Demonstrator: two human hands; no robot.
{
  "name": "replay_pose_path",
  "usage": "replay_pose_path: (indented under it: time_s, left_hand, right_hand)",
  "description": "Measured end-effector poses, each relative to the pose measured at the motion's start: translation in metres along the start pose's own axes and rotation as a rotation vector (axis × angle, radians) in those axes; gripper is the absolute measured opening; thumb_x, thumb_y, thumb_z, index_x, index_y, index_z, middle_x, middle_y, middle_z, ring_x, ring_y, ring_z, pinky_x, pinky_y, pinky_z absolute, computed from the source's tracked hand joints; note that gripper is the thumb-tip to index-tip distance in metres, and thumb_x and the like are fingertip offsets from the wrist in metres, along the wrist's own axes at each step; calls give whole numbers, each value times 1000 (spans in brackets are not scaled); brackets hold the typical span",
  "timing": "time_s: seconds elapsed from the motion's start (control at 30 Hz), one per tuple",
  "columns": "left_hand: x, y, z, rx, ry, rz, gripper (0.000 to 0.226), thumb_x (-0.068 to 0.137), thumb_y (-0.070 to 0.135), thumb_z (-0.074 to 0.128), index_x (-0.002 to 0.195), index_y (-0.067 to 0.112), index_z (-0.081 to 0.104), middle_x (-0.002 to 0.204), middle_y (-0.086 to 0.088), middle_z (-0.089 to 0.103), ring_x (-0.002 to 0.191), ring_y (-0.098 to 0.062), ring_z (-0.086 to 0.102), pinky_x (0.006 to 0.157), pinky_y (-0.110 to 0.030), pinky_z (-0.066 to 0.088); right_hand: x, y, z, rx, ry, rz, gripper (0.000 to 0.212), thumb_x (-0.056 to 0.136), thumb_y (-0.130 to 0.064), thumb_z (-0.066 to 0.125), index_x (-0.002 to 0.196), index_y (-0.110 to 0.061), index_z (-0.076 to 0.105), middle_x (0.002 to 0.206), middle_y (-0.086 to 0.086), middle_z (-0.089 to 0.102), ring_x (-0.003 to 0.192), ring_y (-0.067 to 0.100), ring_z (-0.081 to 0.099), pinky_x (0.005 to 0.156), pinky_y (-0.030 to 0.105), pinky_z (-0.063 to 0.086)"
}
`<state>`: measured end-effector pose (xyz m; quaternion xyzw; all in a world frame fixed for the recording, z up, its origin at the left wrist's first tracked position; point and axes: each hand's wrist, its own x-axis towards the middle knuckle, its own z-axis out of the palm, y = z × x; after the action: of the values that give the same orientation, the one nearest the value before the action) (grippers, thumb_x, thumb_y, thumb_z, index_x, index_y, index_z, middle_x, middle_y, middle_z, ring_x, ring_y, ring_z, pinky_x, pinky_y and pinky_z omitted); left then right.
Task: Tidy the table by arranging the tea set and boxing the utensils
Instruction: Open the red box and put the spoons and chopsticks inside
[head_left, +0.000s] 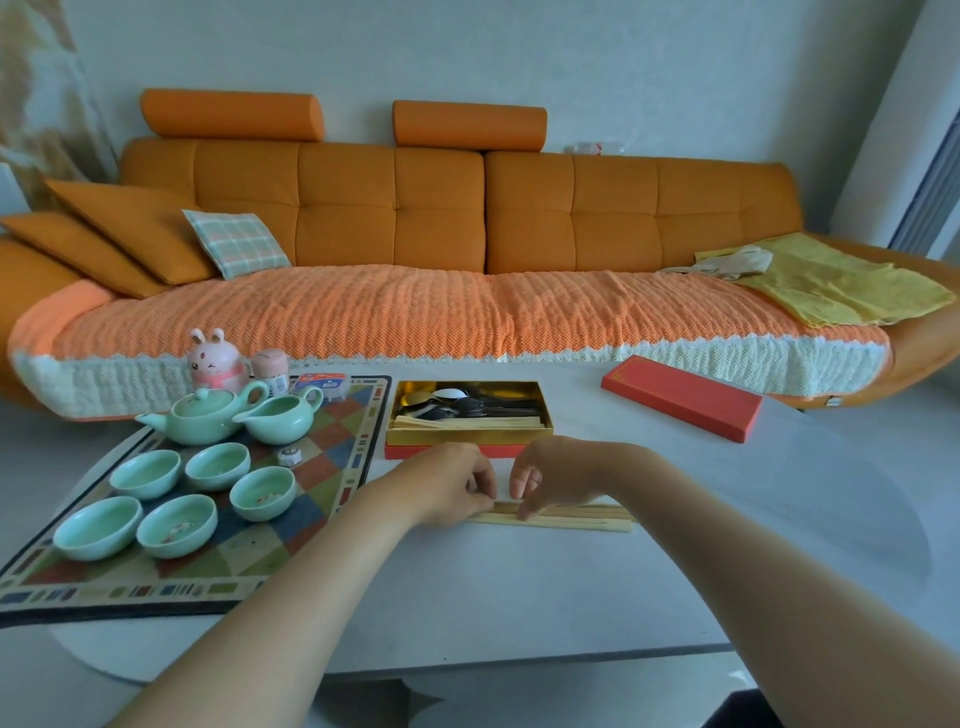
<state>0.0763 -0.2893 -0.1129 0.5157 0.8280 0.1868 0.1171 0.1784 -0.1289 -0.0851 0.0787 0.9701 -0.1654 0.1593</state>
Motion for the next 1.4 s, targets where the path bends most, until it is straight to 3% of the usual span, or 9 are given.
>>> replay_pose_path:
  time_s: [0.17,0.37,0.47,0.57,0.7,0.83,1.03,1.2,1.4]
  left_hand:
    - [-1,-18,-6,-60,69,-18,12,96,24,58,93,35,59,98,16,59,89,-2,56,74,-20,47]
    - [0,-40,-34,-101,469,-67,7,99,17,54,100,19,61,101,8,58,86,-4,55,64,-10,35]
    - [4,-50,-41,-168,606,-192,10,100,21,51,98,25,61,100,12,59,81,-3,55,59,-16,34]
    - [9,-53,-39,-215,606,-272,12,101,25,49,100,28,61,98,12,61,75,-3,55,55,-21,37]
    - [15,-57,-37,-313,627,-307,13,101,25,48,100,28,61,100,7,64,76,-9,56,64,-25,45]
    - [15,-58,-32,-140,612,-332,12,102,28,50,104,27,62,98,16,58,71,2,48,52,-15,26]
    - [24,-71,-20,41,548,-129,20,99,23,54,105,22,74,109,3,66,109,-21,52,93,-33,38]
    - [19,-69,-18,184,520,32,25,100,28,52,111,22,73,107,5,62,106,-18,52,83,-31,39]
    - [15,-64,-16,269,409,46,34,99,29,51,130,24,63,121,7,58,115,-16,47,99,-33,37]
  right_hand:
    - [4,1,-1,63,115,-17,21,93,-26,65,114,-26,67,101,-14,60,95,10,58,80,23,42]
    - [17,10,-14,144,382,-12,26,99,-18,53,106,-32,73,111,-11,66,97,10,61,86,27,52]
    - [24,10,-16,214,489,-29,25,98,-20,52,113,-29,70,111,-8,64,95,11,61,75,20,47]
    - [35,5,-19,197,621,-28,26,98,-17,50,116,-26,68,107,-4,59,84,15,60,64,21,45]
    - [50,3,-19,86,664,-35,26,98,-17,51,113,-28,70,108,-3,58,98,18,58,83,31,48]
    - [63,4,-11,-71,606,36,26,98,-24,51,118,-34,65,118,-4,57,110,20,53,96,39,42]
    - [72,0,-5,-65,562,36,39,100,-15,37,120,-27,68,127,-1,62,117,22,54,97,40,46]
    - [69,-2,-1,-31,531,18,41,97,-13,36,122,-24,68,129,-1,62,117,20,55,95,37,49]
    - [60,-4,0,-117,428,22,42,98,-18,36,131,-27,61,138,-3,56,124,20,51,100,39,47]
